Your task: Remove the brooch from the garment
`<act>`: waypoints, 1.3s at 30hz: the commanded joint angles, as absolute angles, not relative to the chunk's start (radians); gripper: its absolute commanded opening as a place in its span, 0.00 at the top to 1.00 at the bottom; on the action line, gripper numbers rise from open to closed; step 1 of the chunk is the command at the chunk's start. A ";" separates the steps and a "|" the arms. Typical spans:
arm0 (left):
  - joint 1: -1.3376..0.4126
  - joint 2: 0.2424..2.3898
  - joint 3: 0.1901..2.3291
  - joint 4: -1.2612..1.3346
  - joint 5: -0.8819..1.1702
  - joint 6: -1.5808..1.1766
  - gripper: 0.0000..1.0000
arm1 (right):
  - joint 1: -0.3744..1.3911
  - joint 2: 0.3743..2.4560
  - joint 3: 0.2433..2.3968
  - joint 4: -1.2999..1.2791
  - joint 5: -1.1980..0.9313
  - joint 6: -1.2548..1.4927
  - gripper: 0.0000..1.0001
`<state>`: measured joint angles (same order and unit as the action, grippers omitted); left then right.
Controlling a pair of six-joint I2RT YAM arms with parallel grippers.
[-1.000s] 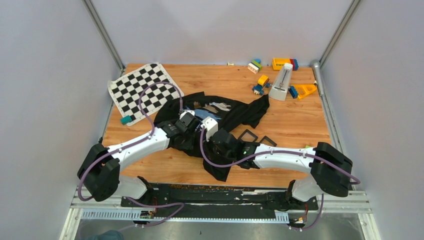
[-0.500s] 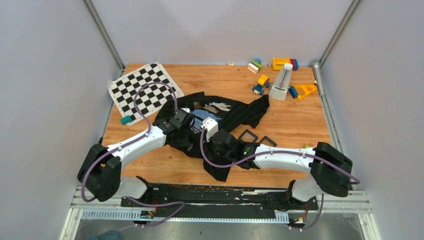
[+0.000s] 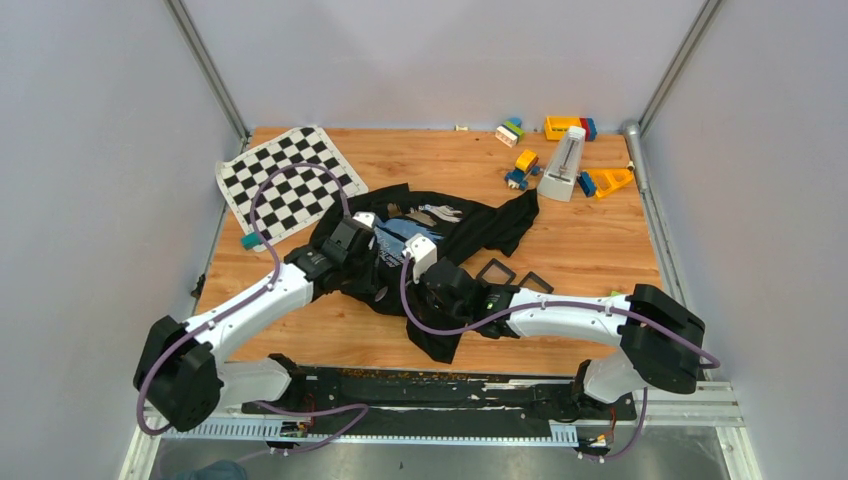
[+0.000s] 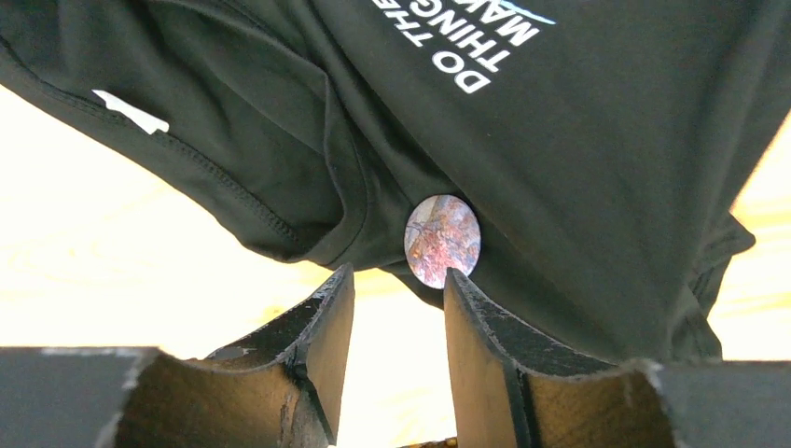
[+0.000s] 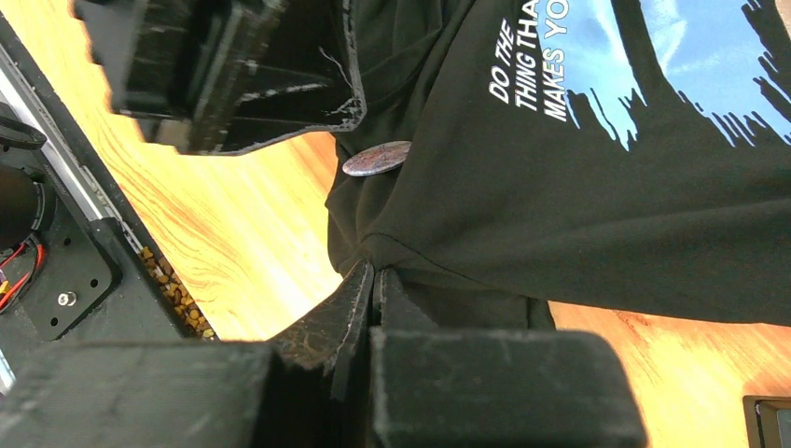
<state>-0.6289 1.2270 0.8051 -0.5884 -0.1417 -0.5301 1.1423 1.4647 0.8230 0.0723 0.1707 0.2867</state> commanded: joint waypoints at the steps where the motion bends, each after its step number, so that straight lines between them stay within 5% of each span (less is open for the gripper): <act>1: -0.667 1.147 0.791 -0.595 -0.180 -0.467 0.49 | 1.147 1.468 0.837 0.117 0.191 0.298 1.00; 24: -0.726 1.369 0.835 -0.528 -0.131 -0.411 0.52 | 1.134 1.465 0.825 0.127 0.165 0.313 1.00; 33: -0.722 1.429 0.865 -0.521 -0.206 -0.438 0.76 | 1.127 1.465 0.823 0.127 0.153 0.314 1.00; 39: -0.705 1.423 0.879 -0.517 -0.212 -0.454 0.82 | 1.125 1.471 0.825 0.126 0.148 0.316 1.00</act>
<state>-0.7147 1.4338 0.8318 -0.5415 -0.1837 -0.4335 1.1290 1.4704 0.8230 0.0731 0.1608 0.2981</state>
